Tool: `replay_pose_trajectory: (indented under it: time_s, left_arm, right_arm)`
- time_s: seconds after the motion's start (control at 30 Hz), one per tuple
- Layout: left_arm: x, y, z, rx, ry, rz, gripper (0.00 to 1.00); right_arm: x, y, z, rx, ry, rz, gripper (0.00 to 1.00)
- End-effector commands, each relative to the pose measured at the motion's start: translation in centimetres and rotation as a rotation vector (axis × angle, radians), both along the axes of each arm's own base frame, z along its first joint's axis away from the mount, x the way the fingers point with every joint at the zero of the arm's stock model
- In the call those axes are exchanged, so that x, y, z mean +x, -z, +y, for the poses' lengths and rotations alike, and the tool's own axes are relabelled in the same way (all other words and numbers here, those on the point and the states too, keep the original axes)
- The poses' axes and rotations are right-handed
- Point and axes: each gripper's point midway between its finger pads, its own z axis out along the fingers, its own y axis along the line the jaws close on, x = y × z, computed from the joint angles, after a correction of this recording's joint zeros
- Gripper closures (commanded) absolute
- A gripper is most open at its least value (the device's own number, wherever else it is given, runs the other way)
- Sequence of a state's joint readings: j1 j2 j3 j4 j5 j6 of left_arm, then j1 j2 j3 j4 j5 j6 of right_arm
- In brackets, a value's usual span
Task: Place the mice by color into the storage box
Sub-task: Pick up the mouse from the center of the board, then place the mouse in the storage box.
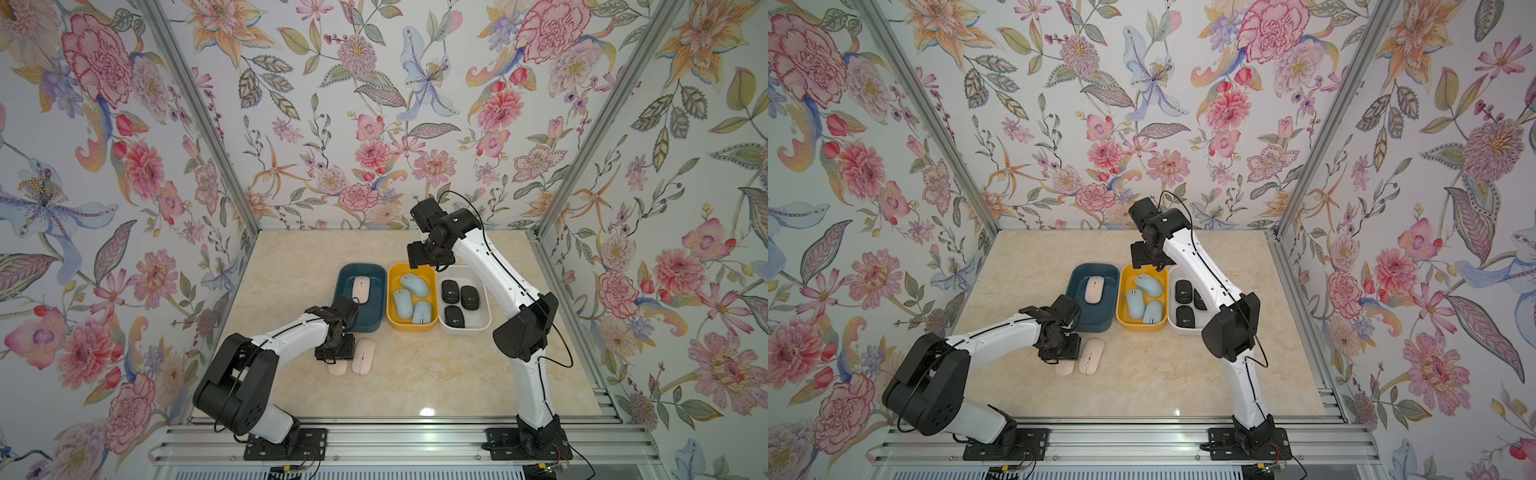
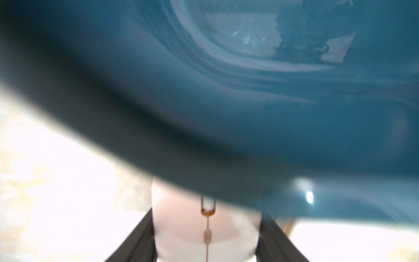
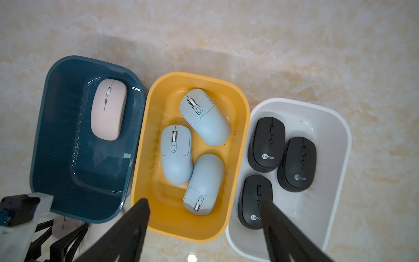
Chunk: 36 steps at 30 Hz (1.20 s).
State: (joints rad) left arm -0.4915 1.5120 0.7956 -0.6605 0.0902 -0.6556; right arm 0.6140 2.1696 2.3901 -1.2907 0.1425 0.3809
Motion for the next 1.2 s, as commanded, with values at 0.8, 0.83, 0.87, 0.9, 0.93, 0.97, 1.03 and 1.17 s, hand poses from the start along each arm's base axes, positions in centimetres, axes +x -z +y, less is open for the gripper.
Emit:
replay_pose_trajectory:
  time_s: [0.8,0.83,0.87,0.9,0.93,0.97,1.03,1.17]
  left_arm:
    - [7.9,-11.8,-3.0,-0.006,0.061,-0.175,0.44]
    - [8.5,-11.6,-3.1,0.002,0.063,-0.174,0.43]
    - [9.0,-11.4,-3.1,0.012,0.065,-0.17,0.43]
    - [9.7,-11.2,-3.1,0.019,0.067,-0.168,0.43]
    - [10.3,-11.0,-3.1,0.026,0.066,-0.166,0.43]
    - [10.9,-10.8,-3.1,0.029,0.067,-0.164,0.42]
    - [12.3,-10.7,-3.1,0.033,0.068,-0.166,0.42]
    - [14.6,-9.9,-3.4,0.038,0.081,-0.156,0.41]
  right_arm:
    - [0.4,0.2,-0.7,-0.023,0.01,0.001,0.2]
    - [0.4,0.1,-0.9,-0.026,0.011,-0.001,0.2]
    - [0.4,0.1,-1.0,-0.028,0.012,-0.002,0.2]
    - [0.4,0.0,-1.2,-0.032,0.013,-0.006,0.2]
    - [0.4,0.0,-1.3,-0.033,0.015,-0.009,0.2]
    - [0.4,-0.1,-1.4,-0.034,0.017,-0.011,0.19]
    - [0.4,-0.1,-1.6,-0.03,0.022,-0.013,0.19]
    - [0.5,-0.3,-1.8,-0.026,0.028,-0.017,0.2]
